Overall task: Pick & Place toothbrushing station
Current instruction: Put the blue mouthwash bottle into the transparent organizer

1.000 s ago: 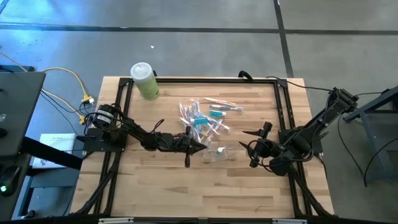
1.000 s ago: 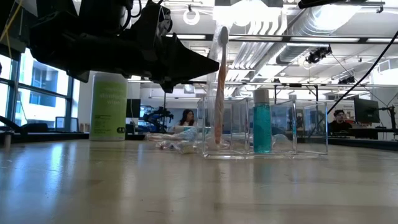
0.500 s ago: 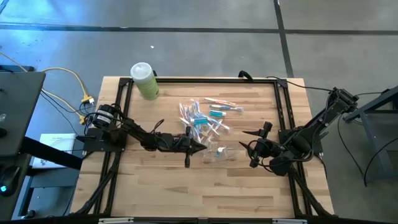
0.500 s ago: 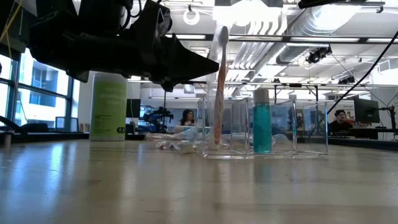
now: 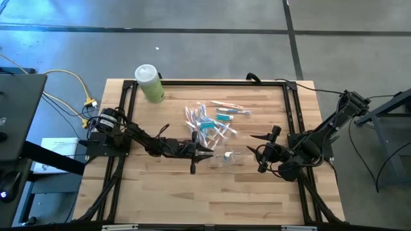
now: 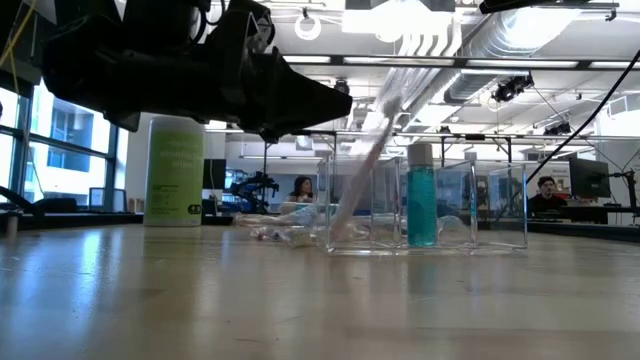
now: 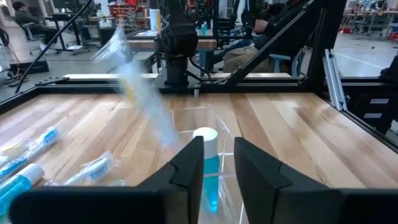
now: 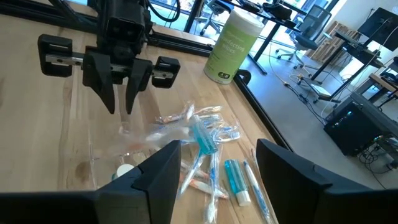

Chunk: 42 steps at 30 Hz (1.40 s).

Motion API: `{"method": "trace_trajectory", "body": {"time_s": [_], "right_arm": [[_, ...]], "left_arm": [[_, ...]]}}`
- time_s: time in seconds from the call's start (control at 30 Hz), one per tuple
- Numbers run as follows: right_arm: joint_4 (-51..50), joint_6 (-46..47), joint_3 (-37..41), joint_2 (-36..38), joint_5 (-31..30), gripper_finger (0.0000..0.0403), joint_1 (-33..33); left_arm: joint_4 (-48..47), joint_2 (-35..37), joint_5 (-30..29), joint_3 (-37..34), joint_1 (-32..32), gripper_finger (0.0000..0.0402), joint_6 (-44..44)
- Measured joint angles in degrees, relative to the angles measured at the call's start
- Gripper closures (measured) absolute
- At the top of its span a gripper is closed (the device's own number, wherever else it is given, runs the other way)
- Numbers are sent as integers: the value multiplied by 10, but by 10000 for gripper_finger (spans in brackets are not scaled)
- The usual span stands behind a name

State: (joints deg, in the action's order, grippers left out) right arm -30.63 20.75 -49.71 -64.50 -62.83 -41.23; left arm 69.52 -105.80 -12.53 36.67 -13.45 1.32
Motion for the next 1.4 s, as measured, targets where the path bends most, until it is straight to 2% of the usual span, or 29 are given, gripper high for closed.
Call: {"method": "trace_trajectory", "body": {"time_s": [0.17,0.27,0.63,0.7,0.83,0.97,1.13,1.27,1.4], "right_arm": [[0,0,0,0,0,201,0],[0,0,0,0,0,201,0],[-6,1,0,0,0,201,0],[-9,4,0,0,0,201,0],[-14,5,0,0,0,201,0],[-17,6,0,0,0,201,0],[-17,6,0,0,0,201,0],[-17,6,0,0,0,201,0],[-17,6,0,0,-1,201,0]], "left_arm": [[4,0,0,0,0,292,3],[5,0,0,0,-3,290,32],[-1,27,-1,-1,-17,290,35],[-39,51,-6,-1,-23,290,19],[-154,118,-72,-1,-39,290,10],[-314,209,-114,-1,-47,290,46],[-520,303,-122,-1,-21,290,104],[-604,322,-123,-1,28,290,104],[-631,305,-123,-1,87,290,84]]}}
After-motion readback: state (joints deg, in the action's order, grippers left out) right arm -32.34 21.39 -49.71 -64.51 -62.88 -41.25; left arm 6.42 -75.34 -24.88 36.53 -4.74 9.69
